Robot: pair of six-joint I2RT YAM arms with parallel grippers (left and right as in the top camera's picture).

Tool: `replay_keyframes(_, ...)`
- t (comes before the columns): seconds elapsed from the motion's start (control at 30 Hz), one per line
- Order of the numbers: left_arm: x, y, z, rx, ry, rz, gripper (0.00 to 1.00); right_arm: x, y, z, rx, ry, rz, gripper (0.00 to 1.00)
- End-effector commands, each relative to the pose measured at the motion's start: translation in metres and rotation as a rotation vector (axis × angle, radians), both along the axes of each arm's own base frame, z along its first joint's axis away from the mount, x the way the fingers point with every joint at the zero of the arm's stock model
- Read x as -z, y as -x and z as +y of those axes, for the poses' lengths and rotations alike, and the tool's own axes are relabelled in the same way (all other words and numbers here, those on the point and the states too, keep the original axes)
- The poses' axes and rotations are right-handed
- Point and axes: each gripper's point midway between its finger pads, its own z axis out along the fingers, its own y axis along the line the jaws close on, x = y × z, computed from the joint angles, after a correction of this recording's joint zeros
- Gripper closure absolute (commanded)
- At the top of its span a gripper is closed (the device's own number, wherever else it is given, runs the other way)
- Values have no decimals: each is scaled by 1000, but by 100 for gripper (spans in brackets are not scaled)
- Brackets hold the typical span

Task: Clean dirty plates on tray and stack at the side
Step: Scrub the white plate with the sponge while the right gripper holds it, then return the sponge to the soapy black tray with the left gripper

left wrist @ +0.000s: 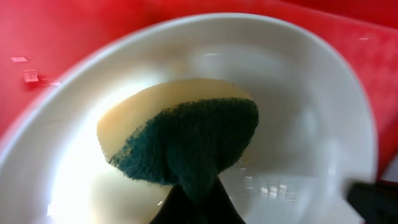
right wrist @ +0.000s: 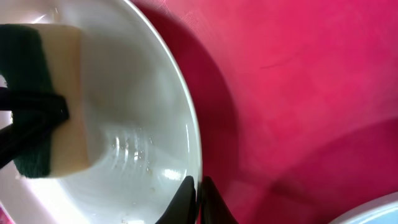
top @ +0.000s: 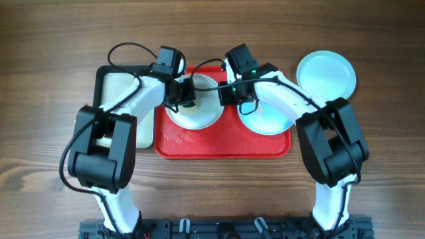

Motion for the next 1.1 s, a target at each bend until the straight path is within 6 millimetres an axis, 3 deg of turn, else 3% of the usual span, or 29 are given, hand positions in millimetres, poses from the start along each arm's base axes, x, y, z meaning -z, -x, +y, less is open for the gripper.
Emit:
replay_keyframes(0.0,23,26,-29,73,127,122,96,2,29,47,-143,-75,20,96)
replay_keyframes(0.2,21,33,-42,108,145,125,96,2,29,47,-143,-63,11,96)
replay_keyframes(0.33,3,31,-48,121,191,105,96,2,29,47,-143,-63,12,96)
replay_keyframes(0.47,-51,18,-45,121,220,-26,96,2,29,47,-143,-63,12,96)
replay_keyframes(0.57,-108,13,-38,113,243,-157,96,3,27,45,-138,-51,5,96)
replay_keyframes(0.63,-132,14,-22,77,197,-215,96,4,26,44,-133,-42,1,96)
replay_keyframes(0.73,-148,24,11,-2,64,-242,96,4,27,44,-133,-42,1,96)
replay_keyframes(0.87,-143,42,60,-107,-131,-191,96,4,26,43,-132,-37,-2,95)
replay_keyframes(1.07,-128,64,139,-294,-366,-64,96,8,12,26,-84,46,-49,96)
